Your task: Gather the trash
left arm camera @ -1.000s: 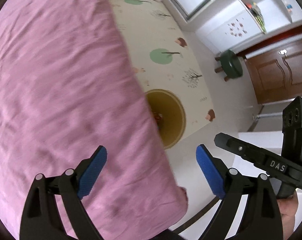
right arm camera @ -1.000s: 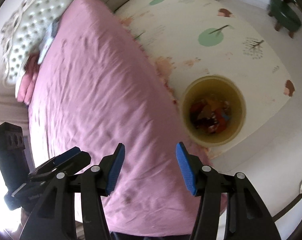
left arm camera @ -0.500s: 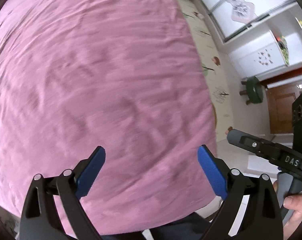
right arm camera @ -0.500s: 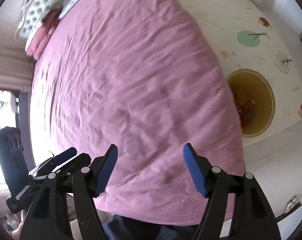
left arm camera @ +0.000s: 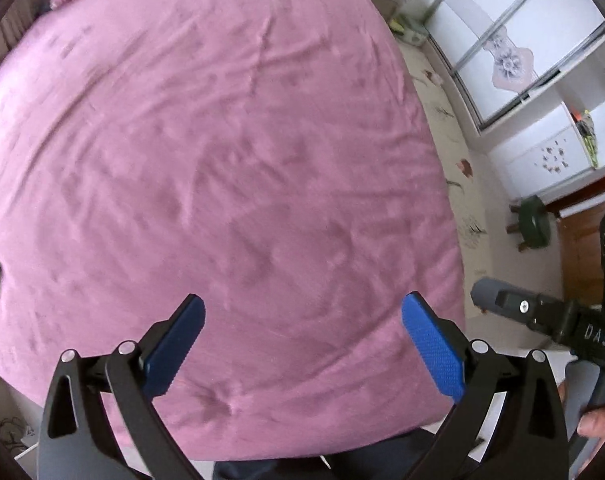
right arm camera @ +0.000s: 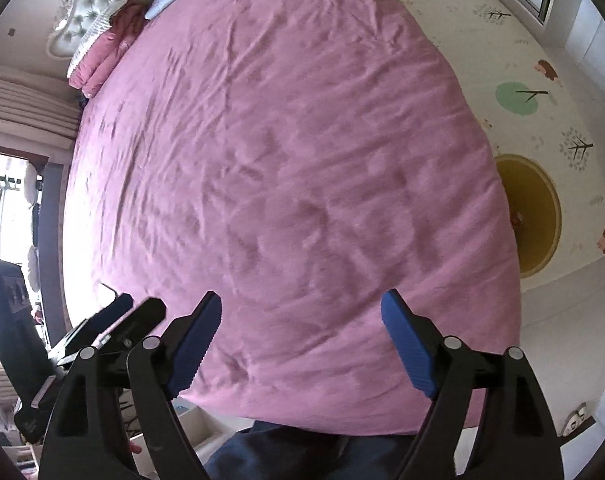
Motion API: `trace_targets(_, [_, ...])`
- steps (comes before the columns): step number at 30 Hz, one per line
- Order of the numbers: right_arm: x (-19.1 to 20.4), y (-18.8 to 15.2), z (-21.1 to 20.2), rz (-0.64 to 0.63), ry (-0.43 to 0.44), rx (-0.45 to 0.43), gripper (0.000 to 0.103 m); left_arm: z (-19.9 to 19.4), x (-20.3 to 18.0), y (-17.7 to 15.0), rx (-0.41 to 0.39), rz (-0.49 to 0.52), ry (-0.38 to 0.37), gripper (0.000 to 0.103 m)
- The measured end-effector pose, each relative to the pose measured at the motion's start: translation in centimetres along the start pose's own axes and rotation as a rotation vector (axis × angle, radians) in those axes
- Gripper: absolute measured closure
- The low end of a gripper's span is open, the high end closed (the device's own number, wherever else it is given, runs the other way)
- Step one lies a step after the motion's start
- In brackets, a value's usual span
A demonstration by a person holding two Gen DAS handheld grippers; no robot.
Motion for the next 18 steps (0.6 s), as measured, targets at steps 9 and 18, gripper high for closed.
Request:
trace_targets(9, [5.0,2.2,-5.8,-0.094,-0.054,-0.184,0.014,-8.3,1.1,3.3,-0.201,-0.010,0.029,0.004])
trace_targets(18, [8.8,4.6,-12.1,-0.229,-0.118,-0.343,0.012,-14.9,2.1,5.8,-0.359,-0.066,0.087,0.004])
Point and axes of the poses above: each gripper's, at about its wrist camera, not at the fingertips, and z roughly the way its jaws point, x to its left, y to its top, the point moved 6 cm from there along z, roughly the way its jaws point, and after that the axes turned 10 degrees about -z, right-handed, at the moved point
